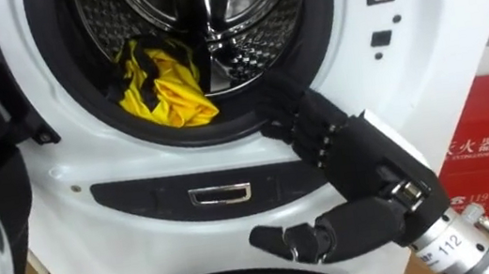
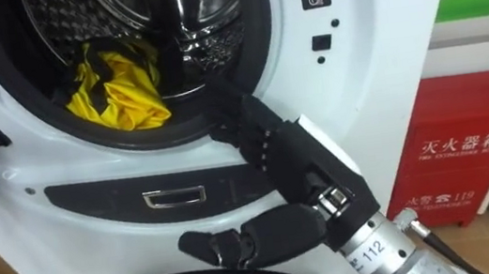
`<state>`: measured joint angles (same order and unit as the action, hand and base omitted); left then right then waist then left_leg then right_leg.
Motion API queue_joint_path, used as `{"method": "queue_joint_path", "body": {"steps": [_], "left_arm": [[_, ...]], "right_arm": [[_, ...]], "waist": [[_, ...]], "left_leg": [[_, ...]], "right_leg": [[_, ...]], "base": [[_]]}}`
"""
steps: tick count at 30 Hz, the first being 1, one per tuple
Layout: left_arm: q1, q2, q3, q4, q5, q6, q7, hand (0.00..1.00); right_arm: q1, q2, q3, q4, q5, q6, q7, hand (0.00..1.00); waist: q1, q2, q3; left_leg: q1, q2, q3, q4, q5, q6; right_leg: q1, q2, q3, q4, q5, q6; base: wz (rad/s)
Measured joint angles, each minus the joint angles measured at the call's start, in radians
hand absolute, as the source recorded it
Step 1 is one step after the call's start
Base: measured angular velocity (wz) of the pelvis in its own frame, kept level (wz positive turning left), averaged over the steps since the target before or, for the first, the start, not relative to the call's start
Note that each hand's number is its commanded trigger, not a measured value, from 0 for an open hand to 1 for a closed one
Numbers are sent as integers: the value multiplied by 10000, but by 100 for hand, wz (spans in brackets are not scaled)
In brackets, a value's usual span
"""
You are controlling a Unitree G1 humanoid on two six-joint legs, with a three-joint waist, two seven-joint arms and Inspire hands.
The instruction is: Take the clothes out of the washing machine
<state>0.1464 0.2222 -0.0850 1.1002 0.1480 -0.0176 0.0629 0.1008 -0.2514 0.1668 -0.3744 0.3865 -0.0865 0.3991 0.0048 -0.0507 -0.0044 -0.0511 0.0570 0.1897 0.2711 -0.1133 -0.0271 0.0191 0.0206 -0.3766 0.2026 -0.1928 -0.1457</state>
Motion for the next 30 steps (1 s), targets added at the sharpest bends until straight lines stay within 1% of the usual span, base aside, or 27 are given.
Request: {"method": "queue_joint_path", "body": {"steps": [3, 5, 6, 8, 10, 11, 12, 13, 14, 15, 17, 20, 23, 26, 30], "left_arm": [[2, -1, -79, 7, -1, -81, -3, 0], [-46, -9, -152, 5, -1, -135, -1, 0], [-55, -10, -152, 3, -1, -149, -2, 0], [-69, -17, -150, -46, -35, -152, -15, 0], [-74, -28, -145, -136, -134, -152, -31, 0], [-72, -29, -141, -139, -191, -150, -33, 0], [-71, -39, -140, -143, -250, -126, -33, 0], [-55, -44, -148, -169, -267, -94, -34, 0], [-53, -52, -150, -169, -270, -72, -40, 0], [-53, -65, -158, -205, -267, -52, -47, 0], [-66, -87, -171, -223, -266, -34, -55, 0], [-67, -95, -171, -297, -259, 48, -55, 0], [-68, -109, -170, -472, -271, 200, -67, 0], [-68, -113, -173, -608, -307, 211, -75, 0], [-63, -133, -175, -736, -386, 175, -72, 0]], "right_arm": [[-20, 36, 160, -11, 4, 32, 155, 0], [-142, 60, 489, -10, 0, 261, 234, 0], [-190, 83, 588, -11, 0, 339, 298, 0], [-522, 91, 944, -39, -91, 603, 488, 0], [-812, 86, 1008, -156, -149, 795, 558, 0], [-913, 86, 1022, -222, -166, 860, 571, 0], [-1034, 88, 1052, -375, -169, 904, 596, 0], [-1209, 104, 1158, -443, -169, 905, 624, 0], [-1333, 108, 1243, -443, -170, 917, 629, 0], [-1520, 140, 1357, -446, -170, 923, 685, 0], [-1802, 179, 1577, -492, -170, 1000, 775, 0], [-1822, 182, 1656, -536, -170, 1103, 919, 0], [-1895, 176, 1653, -536, -171, 1343, 998, 0], [-2027, 174, 1653, -592, -159, 1349, 953, 0], [-2264, 124, 1593, -738, -153, 1345, 777, 0]], "waist": [[76, -3, 8], [320, -17, 17], [353, -17, 22], [534, -27, 17], [635, -58, -8], [671, -61, -10], [821, -35, -10], [880, -31, -15], [880, 1, 6], [883, 22, 3], [876, 53, -12], [892, 58, -14], [924, 115, -20], [943, 140, -16], [868, 103, -41]], "left_leg": [[73, -7, 187, -5, -15, -18], [94, -14, 242, -7, -50, -65], [76, -14, 241, -9, -50, -64], [-9, -21, 123, -43, -59, -54], [-100, -29, -33, -51, -58, -52], [-114, -31, -55, -60, -58, -52], [-121, -37, -102, -67, -65, -41], [-111, -44, -118, -67, -85, -18], [-106, -59, -133, -68, -92, -11], [-106, -144, -170, -70, -101, 4], [-102, -175, -265, -145, -118, 14], [-94, -175, -266, -212, -132, 35], [-66, -203, -275, -339, -138, 48], [-61, -292, -307, -370, -138, 51], [46, -369, -361, -507, -124, 68]], "right_leg": [[7, -1, -66, -9, -18, -34], [2, -1, -147, -22, -33, -60], [6, -1, -217, -35, -36, -64], [4, -2, -420, -63, -40, -65], [10, -1, -541, -139, -32, -56], [14, -1, -547, -144, -30, -55], [45, -1, -542, -155, -1, -107], [130, -4, -543, -164, 4, -116], [161, -7, -543, -170, 4, -115], [179, -21, -543, -170, -5, -100], [176, -37, -543, -185, -17, -77], [200, -57, -549, -189, -27, -56], [178, -83, -556, -188, -47, -17], [165, -96, -555, -193, -68, 19], [180, -153, -600, -207, -98, 70]], "base": [[6], [15], [25], [30], [26], [23], [12], [8], [7], [6], [3], [0], [0], [1], [2]]}}
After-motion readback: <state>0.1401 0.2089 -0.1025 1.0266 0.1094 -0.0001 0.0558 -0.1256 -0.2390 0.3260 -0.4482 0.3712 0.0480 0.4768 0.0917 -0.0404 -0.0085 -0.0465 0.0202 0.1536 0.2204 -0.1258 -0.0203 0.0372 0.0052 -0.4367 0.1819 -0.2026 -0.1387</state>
